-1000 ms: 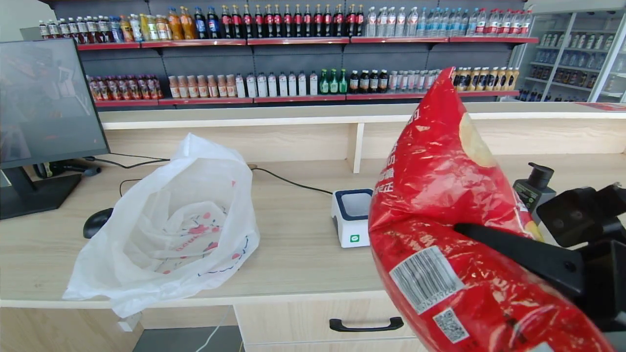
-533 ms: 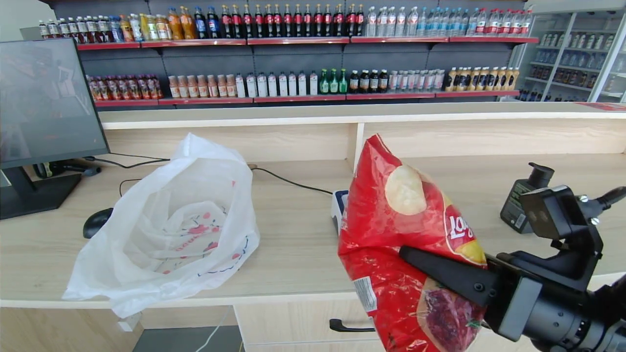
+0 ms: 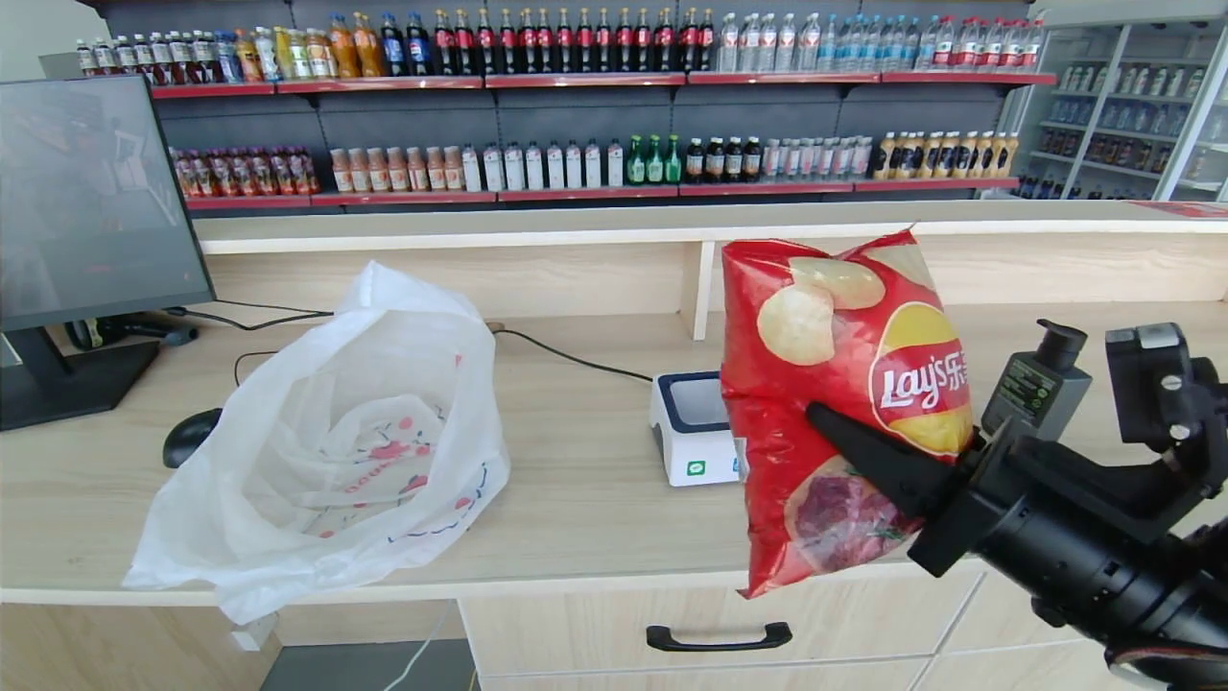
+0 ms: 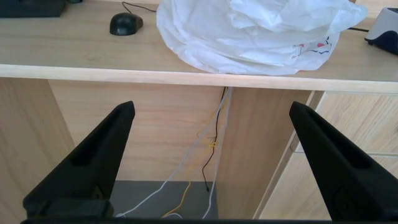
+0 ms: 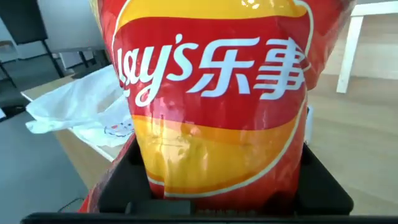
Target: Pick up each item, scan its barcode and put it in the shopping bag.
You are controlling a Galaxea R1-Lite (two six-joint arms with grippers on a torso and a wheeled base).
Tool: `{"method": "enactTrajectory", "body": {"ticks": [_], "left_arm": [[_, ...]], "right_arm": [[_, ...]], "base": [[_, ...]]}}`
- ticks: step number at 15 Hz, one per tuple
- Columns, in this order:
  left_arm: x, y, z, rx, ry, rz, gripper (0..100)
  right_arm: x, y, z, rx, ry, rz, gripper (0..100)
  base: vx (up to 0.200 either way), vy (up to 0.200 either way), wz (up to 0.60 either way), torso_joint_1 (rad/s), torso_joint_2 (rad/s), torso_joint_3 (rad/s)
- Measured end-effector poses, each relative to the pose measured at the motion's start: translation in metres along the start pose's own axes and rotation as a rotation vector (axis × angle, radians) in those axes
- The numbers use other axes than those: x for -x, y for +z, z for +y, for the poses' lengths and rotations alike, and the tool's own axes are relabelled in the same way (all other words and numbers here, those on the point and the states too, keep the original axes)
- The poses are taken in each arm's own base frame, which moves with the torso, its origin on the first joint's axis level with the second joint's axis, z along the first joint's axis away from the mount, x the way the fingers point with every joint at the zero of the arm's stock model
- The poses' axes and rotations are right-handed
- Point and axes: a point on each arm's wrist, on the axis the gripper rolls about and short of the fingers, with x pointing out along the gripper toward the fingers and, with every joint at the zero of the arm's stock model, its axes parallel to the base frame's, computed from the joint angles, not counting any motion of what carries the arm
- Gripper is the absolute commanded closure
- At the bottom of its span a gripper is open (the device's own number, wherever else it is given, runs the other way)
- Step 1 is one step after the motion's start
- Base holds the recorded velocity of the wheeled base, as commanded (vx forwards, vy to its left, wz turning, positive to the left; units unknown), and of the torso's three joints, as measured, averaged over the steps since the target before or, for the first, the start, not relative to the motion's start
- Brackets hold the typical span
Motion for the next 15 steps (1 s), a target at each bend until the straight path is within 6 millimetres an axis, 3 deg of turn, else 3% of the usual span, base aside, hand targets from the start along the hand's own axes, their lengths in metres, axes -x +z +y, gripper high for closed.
{"method": "enactTrajectory", "body": {"ticks": [6, 9, 15], "left_arm": [[0.000, 0.000, 0.000, 0.000, -0.001, 0.000, 0], [0.000, 0.000, 0.000, 0.000, 0.000, 0.000, 0], [0.000, 0.000, 0.000, 0.000, 0.001, 0.000, 0]], "right_arm": [[-0.009, 0.024, -0.022, 0.296, -0.148, -0.097, 100], [-0.001, 0.030, -0.035, 0.311, -0.271, -0.115, 100], [0.014, 0.037, -0.048, 0.337, -0.361, -0.139, 100]], "base": [[0.000, 0.000, 0.00, 0.000, 0.00, 0.000], [0.000, 0.000, 0.00, 0.000, 0.00, 0.000], [0.000, 0.000, 0.00, 0.000, 0.00, 0.000]]}}
